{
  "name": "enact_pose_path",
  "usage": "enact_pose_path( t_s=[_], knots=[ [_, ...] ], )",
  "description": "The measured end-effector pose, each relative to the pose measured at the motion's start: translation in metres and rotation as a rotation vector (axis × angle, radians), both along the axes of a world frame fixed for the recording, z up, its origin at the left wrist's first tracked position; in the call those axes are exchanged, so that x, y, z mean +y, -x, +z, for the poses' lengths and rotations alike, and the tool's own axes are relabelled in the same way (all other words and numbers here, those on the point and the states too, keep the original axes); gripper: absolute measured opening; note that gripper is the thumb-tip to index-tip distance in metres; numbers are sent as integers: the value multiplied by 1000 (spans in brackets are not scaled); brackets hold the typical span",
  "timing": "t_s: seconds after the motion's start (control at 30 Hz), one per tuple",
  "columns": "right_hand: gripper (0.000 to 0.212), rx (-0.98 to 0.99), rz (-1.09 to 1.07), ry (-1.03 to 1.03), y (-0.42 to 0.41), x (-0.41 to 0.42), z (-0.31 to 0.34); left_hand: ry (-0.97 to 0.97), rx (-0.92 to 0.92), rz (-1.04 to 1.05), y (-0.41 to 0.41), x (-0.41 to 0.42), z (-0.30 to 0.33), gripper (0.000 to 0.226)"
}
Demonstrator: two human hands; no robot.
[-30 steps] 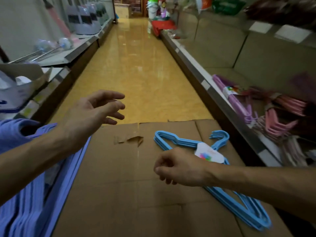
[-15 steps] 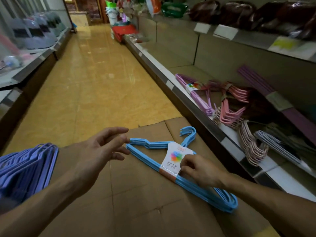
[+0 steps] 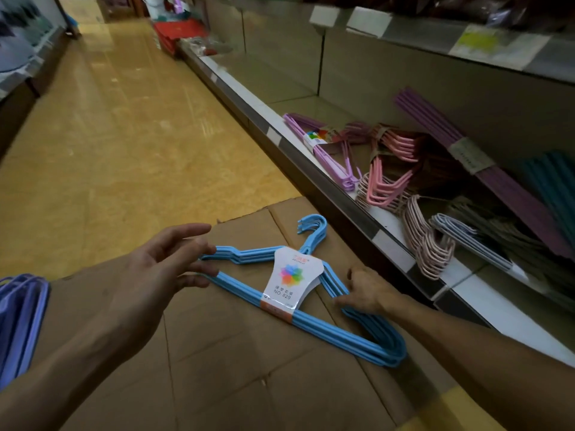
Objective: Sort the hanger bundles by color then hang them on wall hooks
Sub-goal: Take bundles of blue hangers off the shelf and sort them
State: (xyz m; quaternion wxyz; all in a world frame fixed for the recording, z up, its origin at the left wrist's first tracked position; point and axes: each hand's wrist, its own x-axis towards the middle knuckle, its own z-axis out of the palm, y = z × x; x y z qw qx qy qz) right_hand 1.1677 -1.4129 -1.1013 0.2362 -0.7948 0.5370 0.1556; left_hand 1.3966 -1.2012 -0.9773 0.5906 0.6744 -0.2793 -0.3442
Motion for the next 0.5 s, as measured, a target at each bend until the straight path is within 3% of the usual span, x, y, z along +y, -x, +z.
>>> enact_pose_path(
  t_s=[0.13, 0.27, 0.5],
  knots=[
    [52, 29, 40, -27, -5, 4, -11, -24, 8, -3, -1, -1, -10, 22],
    [45, 13, 29, -24, -10, 0, -13, -45, 3, -3, -3, -2, -17, 22],
    [28, -139, -91, -218, -13, -4, -4, -79, -9, -5, -8, 7, -19, 22]
  ],
)
